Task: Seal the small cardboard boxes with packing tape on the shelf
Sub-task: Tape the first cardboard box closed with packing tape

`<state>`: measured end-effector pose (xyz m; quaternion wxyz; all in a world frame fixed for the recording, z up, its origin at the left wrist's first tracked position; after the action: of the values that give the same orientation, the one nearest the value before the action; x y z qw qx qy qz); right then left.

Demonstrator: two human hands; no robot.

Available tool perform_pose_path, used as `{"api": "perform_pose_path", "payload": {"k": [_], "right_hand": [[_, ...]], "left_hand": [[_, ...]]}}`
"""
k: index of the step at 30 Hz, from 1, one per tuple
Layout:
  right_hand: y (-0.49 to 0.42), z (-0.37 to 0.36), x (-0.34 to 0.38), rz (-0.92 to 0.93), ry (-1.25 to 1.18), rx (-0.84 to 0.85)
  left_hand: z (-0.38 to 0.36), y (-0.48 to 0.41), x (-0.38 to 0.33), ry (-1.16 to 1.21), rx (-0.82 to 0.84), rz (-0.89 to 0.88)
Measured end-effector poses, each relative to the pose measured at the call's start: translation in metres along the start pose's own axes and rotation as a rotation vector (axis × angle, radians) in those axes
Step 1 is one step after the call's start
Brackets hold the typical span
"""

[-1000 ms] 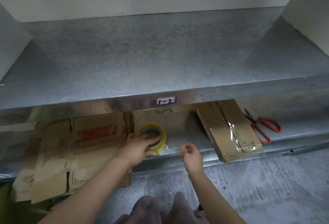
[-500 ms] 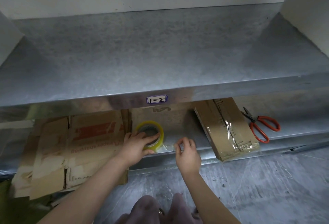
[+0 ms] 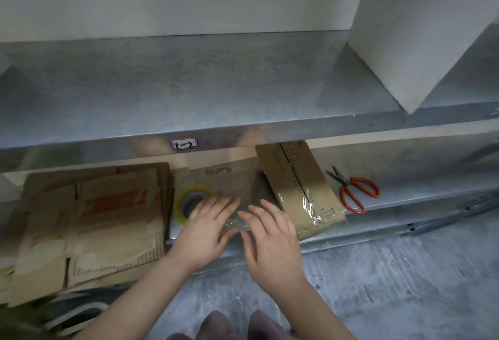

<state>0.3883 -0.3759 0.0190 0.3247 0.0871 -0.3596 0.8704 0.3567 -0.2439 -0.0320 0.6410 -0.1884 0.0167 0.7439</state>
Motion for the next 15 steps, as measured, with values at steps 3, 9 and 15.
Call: {"api": "perform_pose_path", "payload": {"k": [3,9,15], "right_hand": [[0.012,0.031,-0.038,-0.006,0.104,0.006],[0.024,0.074,-0.131,-0.029,0.161,0.052],[0.016,0.083,-0.189,-0.007,0.067,0.208]], "left_hand": [[-0.010,-0.001,-0.046,0.019,-0.022,-0.005],[-0.043,-0.004,-0.122,0.051,-0.021,0.094],[-0.061,-0.005,-0.154,0.046,-0.092,0.276]]}}
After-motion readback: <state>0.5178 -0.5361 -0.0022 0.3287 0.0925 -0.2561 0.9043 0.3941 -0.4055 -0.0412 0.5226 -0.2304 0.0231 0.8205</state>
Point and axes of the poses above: each hand's wrist, its own y-axis away from the middle knuckle, its own z-axis out of the back of the hand, x = y × z, the point moved 8 cm from there along -y, towards the middle knuckle, and after that the axes turned 12 degrees about -x, right-handed, at the moved point
